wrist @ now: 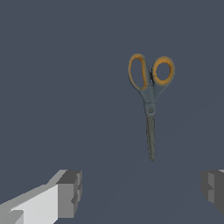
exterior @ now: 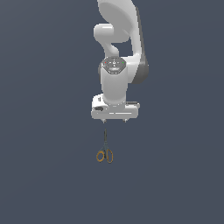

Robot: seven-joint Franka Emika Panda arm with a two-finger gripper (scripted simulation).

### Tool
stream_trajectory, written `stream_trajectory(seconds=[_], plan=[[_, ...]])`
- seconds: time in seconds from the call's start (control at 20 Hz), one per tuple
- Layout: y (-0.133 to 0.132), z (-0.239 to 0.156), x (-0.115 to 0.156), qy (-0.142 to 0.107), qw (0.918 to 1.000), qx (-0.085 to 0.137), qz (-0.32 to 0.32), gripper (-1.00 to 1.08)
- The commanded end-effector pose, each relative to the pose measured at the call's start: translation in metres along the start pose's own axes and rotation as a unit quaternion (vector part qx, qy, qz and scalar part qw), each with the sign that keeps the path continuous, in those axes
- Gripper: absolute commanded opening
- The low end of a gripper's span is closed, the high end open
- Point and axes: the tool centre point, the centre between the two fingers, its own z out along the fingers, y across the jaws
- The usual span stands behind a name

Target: Pick up the object and move it to a goal position.

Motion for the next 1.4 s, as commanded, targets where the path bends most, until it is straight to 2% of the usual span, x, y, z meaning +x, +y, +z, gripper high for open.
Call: stream_trajectory(seconds=[0.0,0.45,0.7,1.05,1.35], plan=[[0.000,0.000,0.000,0.000,1.0000,0.000,0.000,1.00],[-0.001,-0.017,0.013,0.021,0.9998,0.003,-0.006,1.00],[-0.001,-0.016,0.014,0.020,0.9998,0.003,-0.005,1.00],[0.006,0.002,0.024,0.016,0.9998,0.001,0.012,1.00],[0.018,0.034,0.039,0.010,0.9991,-0.003,0.041,1.00]])
